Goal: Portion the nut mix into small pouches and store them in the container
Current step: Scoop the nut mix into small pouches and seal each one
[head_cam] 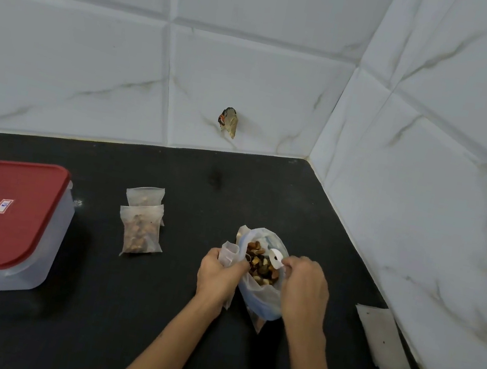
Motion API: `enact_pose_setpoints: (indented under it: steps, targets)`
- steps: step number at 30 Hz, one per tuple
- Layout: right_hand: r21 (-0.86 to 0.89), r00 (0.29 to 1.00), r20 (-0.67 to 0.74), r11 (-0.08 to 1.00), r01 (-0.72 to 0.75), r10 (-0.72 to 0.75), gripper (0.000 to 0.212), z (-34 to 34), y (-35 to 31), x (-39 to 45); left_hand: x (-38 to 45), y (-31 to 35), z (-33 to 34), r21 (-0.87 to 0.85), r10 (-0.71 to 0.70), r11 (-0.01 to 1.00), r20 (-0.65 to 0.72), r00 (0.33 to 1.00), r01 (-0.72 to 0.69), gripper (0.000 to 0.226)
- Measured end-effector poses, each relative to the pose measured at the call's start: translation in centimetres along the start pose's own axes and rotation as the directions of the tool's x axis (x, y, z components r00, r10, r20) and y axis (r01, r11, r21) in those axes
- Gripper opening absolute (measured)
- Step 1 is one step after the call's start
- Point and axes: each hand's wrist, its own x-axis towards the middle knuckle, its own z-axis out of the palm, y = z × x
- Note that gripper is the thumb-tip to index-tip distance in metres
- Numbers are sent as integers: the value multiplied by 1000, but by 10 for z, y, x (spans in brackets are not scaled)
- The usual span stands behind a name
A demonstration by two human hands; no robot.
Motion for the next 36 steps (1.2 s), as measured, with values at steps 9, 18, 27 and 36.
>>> enact_pose_setpoints:
  steps: [9,18,27,36]
  targets:
    - [214,997,-71,976,45,-30,26,9,-7,6,4,-5,-6,-116,-39,992,112,993,52,36]
    - [241,988,-153,969,54,-17,26,12,-19,8,5,-7,-2,-163,-33,985,96,995,48,39]
    - [437,995,9,895,-96,102,17,14,-4,15,4,-8,-5,-184,23,983,150,988,6,40]
    - [796,918,299,463,-391,261,13,21,18,13,1,-6,-8,-135,26,991,159,987,-4,46]
